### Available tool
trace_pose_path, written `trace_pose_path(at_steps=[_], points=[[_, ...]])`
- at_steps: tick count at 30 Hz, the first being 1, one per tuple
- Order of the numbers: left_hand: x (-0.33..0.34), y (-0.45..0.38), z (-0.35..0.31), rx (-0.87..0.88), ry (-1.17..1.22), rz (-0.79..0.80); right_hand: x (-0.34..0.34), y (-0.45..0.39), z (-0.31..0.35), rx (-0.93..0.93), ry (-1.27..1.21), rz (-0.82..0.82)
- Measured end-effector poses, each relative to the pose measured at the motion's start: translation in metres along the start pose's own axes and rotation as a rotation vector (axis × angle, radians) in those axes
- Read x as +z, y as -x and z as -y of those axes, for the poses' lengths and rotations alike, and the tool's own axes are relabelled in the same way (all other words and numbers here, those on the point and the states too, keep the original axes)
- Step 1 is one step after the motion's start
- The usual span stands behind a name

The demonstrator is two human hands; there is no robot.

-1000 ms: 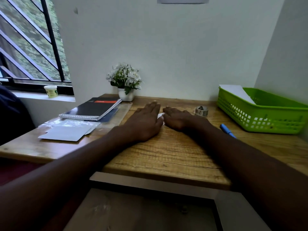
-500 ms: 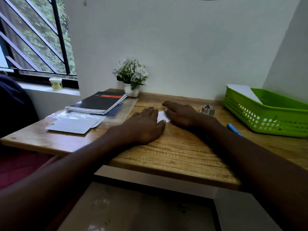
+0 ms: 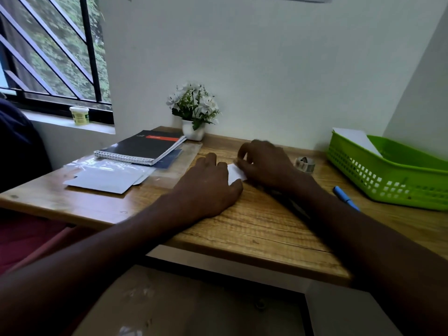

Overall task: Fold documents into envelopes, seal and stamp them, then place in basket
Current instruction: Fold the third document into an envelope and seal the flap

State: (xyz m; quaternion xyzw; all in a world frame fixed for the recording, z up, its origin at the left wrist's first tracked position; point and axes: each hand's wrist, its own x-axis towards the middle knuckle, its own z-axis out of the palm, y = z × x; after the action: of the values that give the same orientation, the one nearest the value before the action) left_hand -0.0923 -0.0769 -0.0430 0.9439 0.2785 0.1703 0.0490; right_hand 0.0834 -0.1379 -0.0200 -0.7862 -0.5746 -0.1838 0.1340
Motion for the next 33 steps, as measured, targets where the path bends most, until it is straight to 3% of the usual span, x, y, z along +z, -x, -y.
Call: trace_pose_path(at_steps=[5, 11, 16, 21, 26, 33], points=[[-0.003, 0.003, -0.002, 0.044, 0.055, -0.046, -0.004, 0.003, 0.006, 0.103, -0.014, 0.186], [-0.004, 0.002, -0.001, 0.038, 0.077, 0.005, 0.01, 0.001, -0.007, 0.208, -0.01, 0.392], [-0.011, 0.002, -0.003, 0.061, 0.141, 0.009, 0.016, -0.006, -0.017, 0.251, -0.058, 0.42], [-0.033, 0.004, 0.014, 0.114, 0.269, -0.179, 0.014, 0.002, -0.015, 0.255, -0.139, 0.241], [-0.069, 0.01, 0.099, 0.113, 0.302, -0.27, 0.007, 0.009, -0.013, 0.176, -0.11, -0.009], [-0.081, 0.044, 0.21, -0.069, 0.348, -0.323, 0.003, 0.003, 0.012, -0.128, -0.068, -0.263]])
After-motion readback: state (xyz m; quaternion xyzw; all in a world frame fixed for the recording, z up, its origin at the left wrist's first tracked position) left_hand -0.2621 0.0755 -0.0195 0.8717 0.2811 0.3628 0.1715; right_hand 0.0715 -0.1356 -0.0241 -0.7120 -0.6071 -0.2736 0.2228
